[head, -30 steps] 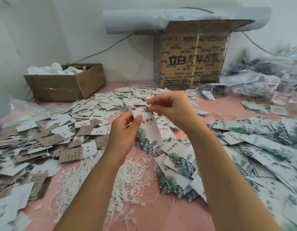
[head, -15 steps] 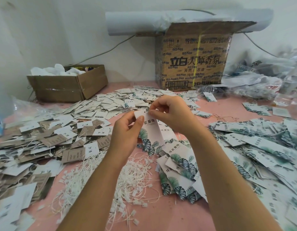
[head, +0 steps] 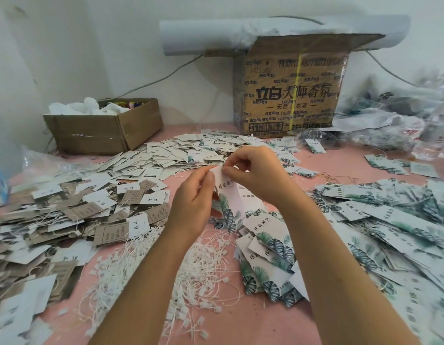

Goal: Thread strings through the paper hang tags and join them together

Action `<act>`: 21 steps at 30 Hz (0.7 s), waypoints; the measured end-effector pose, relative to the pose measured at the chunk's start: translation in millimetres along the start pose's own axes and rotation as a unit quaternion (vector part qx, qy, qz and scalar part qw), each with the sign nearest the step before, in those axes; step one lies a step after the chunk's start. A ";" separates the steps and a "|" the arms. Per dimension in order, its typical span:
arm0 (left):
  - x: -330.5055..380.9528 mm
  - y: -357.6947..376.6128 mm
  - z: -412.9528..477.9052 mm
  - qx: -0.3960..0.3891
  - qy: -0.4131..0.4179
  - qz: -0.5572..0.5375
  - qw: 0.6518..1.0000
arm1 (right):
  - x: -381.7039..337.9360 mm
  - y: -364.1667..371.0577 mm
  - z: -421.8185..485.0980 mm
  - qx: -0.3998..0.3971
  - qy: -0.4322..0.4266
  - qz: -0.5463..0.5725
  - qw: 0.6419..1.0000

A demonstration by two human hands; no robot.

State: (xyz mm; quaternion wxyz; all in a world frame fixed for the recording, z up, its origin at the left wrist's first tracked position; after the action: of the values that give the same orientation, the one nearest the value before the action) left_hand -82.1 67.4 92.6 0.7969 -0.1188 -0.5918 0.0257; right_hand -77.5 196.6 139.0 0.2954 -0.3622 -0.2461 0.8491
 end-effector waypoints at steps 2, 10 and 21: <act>0.2 0.4 0.9 0.002 -0.003 -0.024 1.000 | 1.5 0.5 0.1 0.005 0.007 0.013 1.000; 2.4 -7.1 1.9 0.033 0.041 -0.042 0.998 | -0.7 8.0 -0.1 -0.012 0.005 0.062 0.998; -5.7 -15.3 6.5 0.072 -0.005 -0.054 0.996 | 0.1 14.7 -0.6 -0.055 0.015 0.062 0.996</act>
State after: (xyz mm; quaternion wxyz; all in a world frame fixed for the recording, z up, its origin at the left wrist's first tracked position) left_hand -91.5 52.6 92.4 0.8008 -0.0285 -0.5977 0.0256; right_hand -81.9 186.4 129.3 0.2254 -0.4048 -0.2654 0.8455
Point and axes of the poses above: each hand's wrist, its own z-axis towards the middle knuckle, its own y-axis out of the palm, x = y × z, the point moved 5 cm from there along z, towards the middle knuckle, and after that the axes turned 10 degrees about -y, right-handed, at the moved point
